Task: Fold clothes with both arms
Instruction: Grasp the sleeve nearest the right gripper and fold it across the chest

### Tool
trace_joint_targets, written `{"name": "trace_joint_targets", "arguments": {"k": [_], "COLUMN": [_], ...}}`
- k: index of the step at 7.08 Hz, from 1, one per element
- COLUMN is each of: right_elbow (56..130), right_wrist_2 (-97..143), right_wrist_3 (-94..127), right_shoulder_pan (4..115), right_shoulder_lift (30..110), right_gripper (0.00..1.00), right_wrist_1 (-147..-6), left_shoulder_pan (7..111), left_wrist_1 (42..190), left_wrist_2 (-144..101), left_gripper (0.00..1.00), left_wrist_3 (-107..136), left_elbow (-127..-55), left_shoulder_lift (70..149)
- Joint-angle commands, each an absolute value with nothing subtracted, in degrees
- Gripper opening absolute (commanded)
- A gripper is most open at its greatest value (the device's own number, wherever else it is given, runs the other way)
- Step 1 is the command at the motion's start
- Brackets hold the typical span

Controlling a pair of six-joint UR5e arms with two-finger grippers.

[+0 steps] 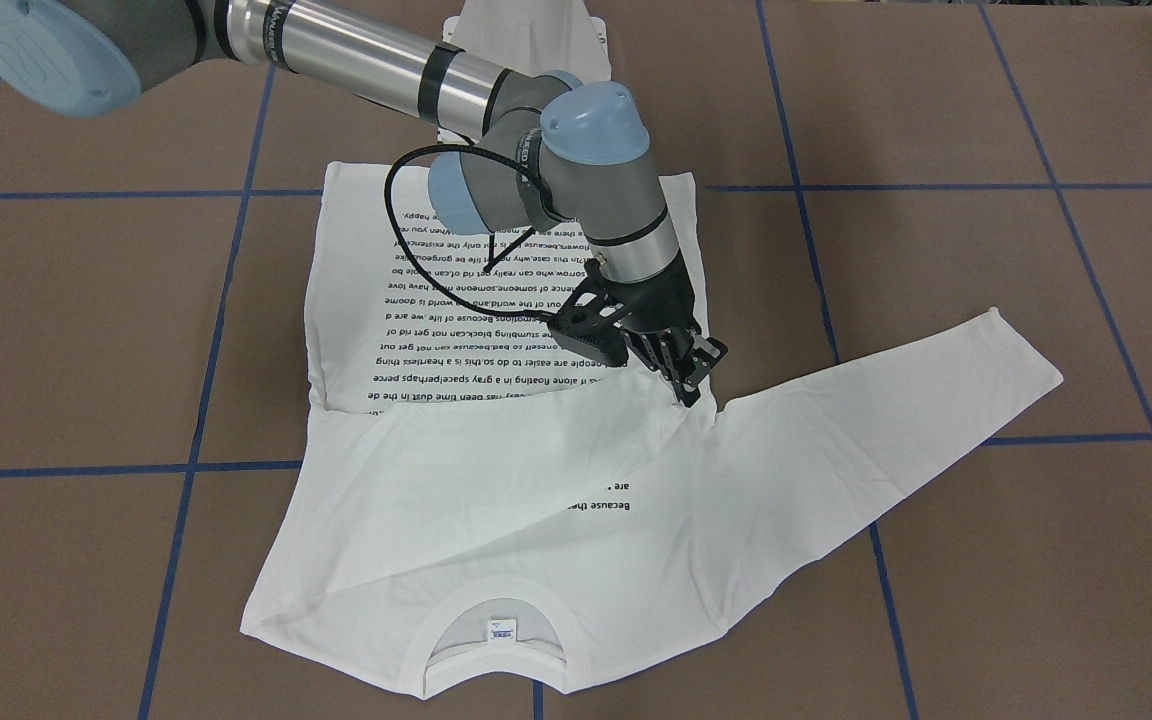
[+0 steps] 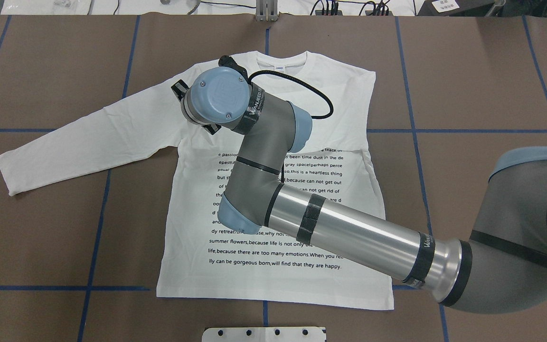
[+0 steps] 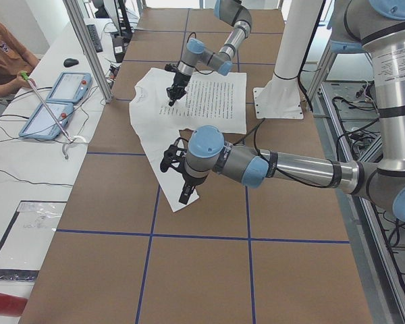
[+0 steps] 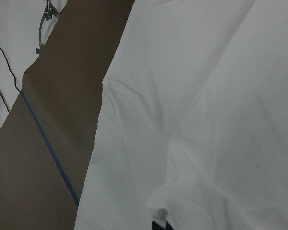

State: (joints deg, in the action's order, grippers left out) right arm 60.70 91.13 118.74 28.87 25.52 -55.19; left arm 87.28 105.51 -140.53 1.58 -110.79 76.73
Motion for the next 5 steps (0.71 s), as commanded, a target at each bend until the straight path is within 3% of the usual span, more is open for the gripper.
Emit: {"name": "trace_joint_targets", "arguments": {"k": [1,2,3,5], "right_elbow": [59.6,59.24,58.89,58.27], "right_wrist_2": [89.57,89.39,88.86,88.68], "right_wrist_3": [118.65,118.65,118.74,118.74], "right_shoulder_pan": [27.87,27.6,27.51,27.51], "right_shoulder_lift": [24.87,24.96,24.79,24.0], "right_gripper": [0.02,0.67,0.92,0.99], "right_wrist_1": [-55.02,-55.02,-55.02,-55.02], "left_shoulder_pan": [87.01,87.01,86.58,86.48], "left_wrist_1": [105.56,105.38,105.12,105.12], "left_wrist_2": [-140.54,-140.54,-140.54,-140.54], "left_gripper": [1.0,1.0,1.0,1.0], "left_wrist_3": [1.76,1.76,1.84,1.76], "left_elbow": [-110.65,-110.39,-109.17,-105.75], "left_shoulder_lift": [76.82,76.82,76.73,76.73]}}
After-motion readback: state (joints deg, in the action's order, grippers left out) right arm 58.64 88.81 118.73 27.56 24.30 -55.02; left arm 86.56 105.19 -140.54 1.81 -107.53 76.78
